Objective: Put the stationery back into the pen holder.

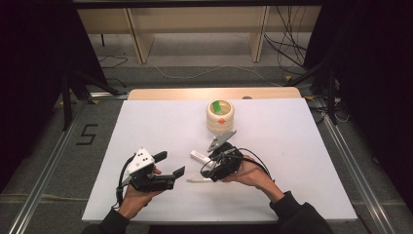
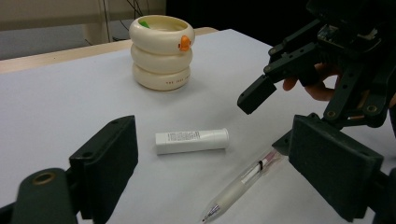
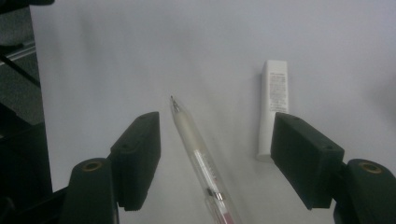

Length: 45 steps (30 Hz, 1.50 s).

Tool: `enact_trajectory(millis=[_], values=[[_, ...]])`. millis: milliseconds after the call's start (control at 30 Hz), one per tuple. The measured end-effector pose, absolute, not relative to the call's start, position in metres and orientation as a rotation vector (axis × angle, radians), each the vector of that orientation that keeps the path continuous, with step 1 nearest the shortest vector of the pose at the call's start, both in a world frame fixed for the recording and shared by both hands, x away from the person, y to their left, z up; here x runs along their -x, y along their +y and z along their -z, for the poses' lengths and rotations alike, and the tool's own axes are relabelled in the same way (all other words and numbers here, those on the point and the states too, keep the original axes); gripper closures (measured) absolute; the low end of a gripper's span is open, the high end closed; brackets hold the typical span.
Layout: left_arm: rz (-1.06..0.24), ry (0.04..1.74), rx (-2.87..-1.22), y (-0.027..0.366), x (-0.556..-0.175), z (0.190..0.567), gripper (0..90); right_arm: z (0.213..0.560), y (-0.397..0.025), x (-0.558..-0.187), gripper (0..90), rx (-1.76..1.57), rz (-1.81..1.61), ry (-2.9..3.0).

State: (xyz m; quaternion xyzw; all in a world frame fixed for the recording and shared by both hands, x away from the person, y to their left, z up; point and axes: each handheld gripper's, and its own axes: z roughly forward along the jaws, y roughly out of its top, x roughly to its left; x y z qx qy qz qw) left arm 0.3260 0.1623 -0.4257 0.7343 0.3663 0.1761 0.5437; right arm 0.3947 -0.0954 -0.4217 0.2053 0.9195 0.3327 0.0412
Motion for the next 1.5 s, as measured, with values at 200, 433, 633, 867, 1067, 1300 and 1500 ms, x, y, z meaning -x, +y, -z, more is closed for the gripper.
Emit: enact_trajectory(millis=[200, 433, 633, 867, 1067, 1300, 1500], values=[[-0.414, 0.872, -1.731, 0.163, -0.326, 0.425, 15.3, 0.429, -0.090, -0.395, 36.0, -0.602, -0.960, 2.848], [-0.411, 0.876, -1.726, 0.163, -0.326, 0.426, 15.2, 0.438, -0.082, -0.392, 39.0, -0.578, -0.871, 2.904], [-0.411, 0.875, -1.726, 0.163, -0.326, 0.425, 15.2, 0.446, -0.078, -0.394, 42.3, -0.563, -0.791, 2.929], [-0.412, 0.874, -1.726, 0.164, -0.327, 0.425, 15.2, 0.454, -0.075, -0.395, 47.2, -0.560, -0.727, 2.942], [-0.414, 0.875, -1.727, 0.164, -0.326, 0.425, 15.2, 0.457, -0.072, -0.395, 51.9, -0.512, -0.698, 2.945], [-0.415, 0.873, -1.729, 0.164, -0.326, 0.425, 15.2, 0.459, -0.071, -0.395, 56.0, -0.496, -0.653, 2.949], [-0.416, 0.873, -1.729, 0.164, -0.326, 0.425, 15.2, 0.463, -0.070, -0.396, 59.8, -0.459, -0.619, 2.953]])
